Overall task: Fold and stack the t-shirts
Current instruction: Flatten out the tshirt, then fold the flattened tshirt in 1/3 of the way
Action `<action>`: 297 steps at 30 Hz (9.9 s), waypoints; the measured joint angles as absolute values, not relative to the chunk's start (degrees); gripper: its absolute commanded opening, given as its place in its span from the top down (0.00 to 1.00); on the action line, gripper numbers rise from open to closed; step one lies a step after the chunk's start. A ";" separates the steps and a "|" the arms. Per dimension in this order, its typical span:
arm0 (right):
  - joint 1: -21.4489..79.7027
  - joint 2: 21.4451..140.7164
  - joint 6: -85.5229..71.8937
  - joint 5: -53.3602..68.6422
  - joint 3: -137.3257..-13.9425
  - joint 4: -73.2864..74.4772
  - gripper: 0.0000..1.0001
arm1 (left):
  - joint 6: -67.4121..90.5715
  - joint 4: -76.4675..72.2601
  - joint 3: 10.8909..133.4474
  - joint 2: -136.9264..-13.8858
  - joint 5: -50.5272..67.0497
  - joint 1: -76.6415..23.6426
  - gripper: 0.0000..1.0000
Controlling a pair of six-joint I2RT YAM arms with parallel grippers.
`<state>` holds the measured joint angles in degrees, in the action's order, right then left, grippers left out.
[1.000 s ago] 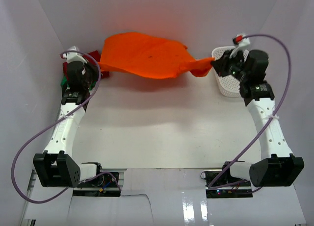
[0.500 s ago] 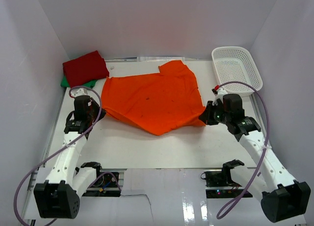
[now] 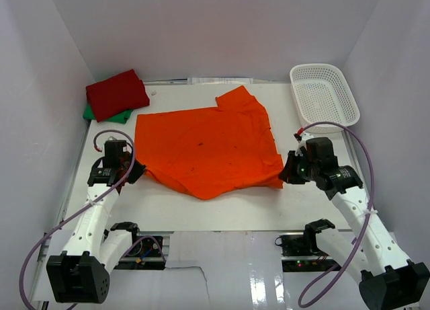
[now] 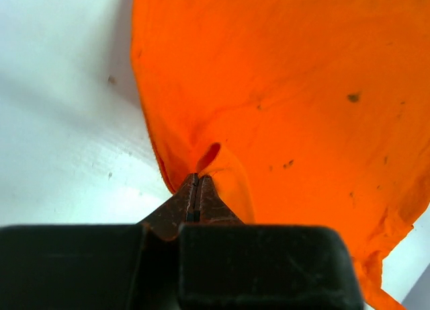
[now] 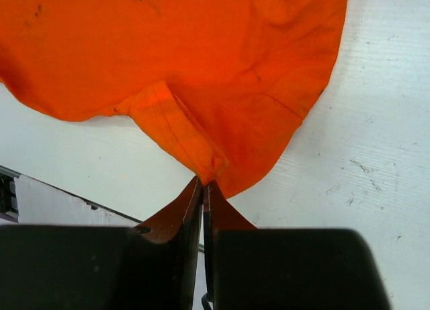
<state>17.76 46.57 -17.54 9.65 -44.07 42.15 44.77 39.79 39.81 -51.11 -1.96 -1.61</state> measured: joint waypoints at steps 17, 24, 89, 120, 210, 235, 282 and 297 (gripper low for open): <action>17.76 71.33 -14.04 9.30 -55.59 33.85 0.92 | 60.38 51.75 36.86 -53.58 -12.08 -1.61 1.00; 17.76 78.63 -12.78 8.73 -62.02 31.38 0.92 | 63.81 53.54 36.91 -56.53 -17.02 -1.61 1.00; 15.38 111.96 -9.61 8.82 -100.12 32.01 0.44 | 55.46 38.37 58.61 -89.91 -27.33 -1.61 0.02; 29.50 86.21 -10.15 -14.59 -59.88 32.18 0.37 | 51.88 28.95 52.23 -90.00 -24.36 -10.61 0.02; 12.03 139.90 -7.14 16.75 -125.49 23.92 0.28 | 34.04 27.59 87.99 -113.32 -17.15 1.83 0.05; 27.70 104.64 -6.28 -2.35 -75.40 21.52 0.45 | 36.64 25.82 50.89 -77.17 -15.20 -10.72 0.02; 30.02 87.37 -15.42 -12.49 -48.47 30.79 0.63 | 51.70 20.86 31.22 -69.23 -17.58 -23.35 0.02; 30.50 83.70 -17.50 -13.87 -48.38 37.45 0.43 | 58.65 32.47 31.40 -65.87 -19.14 -31.55 0.02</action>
<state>30.50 83.70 -17.50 -13.87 -48.38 37.45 58.65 32.47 31.40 -65.87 -19.14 -31.55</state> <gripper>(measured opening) 0.525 0.979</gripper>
